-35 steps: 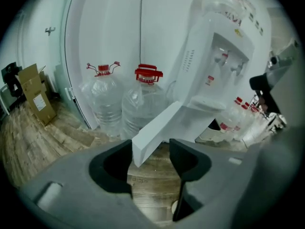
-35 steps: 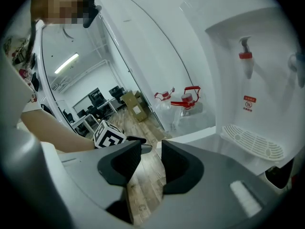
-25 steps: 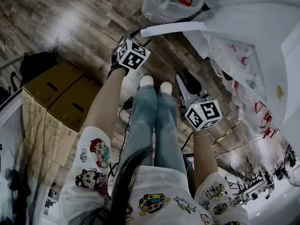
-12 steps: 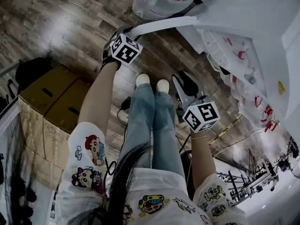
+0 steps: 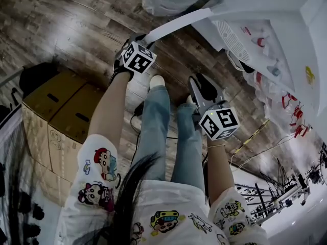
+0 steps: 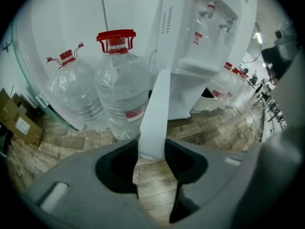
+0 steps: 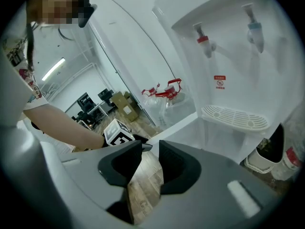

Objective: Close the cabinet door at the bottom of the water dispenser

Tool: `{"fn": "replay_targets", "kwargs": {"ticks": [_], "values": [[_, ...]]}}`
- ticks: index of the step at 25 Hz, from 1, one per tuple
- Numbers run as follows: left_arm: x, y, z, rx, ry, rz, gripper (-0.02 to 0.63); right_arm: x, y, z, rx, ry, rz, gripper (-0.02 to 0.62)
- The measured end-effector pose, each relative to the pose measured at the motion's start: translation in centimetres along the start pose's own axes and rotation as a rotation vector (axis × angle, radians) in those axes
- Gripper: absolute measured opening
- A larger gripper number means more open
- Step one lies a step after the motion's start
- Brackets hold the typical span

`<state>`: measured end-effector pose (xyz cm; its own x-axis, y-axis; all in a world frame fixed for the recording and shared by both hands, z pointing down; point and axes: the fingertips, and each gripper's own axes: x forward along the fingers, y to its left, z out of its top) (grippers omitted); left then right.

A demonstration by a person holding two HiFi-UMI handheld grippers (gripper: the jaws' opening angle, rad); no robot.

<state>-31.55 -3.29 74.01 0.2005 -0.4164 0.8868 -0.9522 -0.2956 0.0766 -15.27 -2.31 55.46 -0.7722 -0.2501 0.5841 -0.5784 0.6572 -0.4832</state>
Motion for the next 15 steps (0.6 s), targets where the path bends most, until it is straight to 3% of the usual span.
{"fn": "replay_targets", "kwargs": {"ticks": [15], "values": [[0.5,-11.4,-1.0,-0.189,-0.062,0.069,0.163,-7.3,-4.6,-5.9,-0.035,0.033,0.018,0.123]]}}
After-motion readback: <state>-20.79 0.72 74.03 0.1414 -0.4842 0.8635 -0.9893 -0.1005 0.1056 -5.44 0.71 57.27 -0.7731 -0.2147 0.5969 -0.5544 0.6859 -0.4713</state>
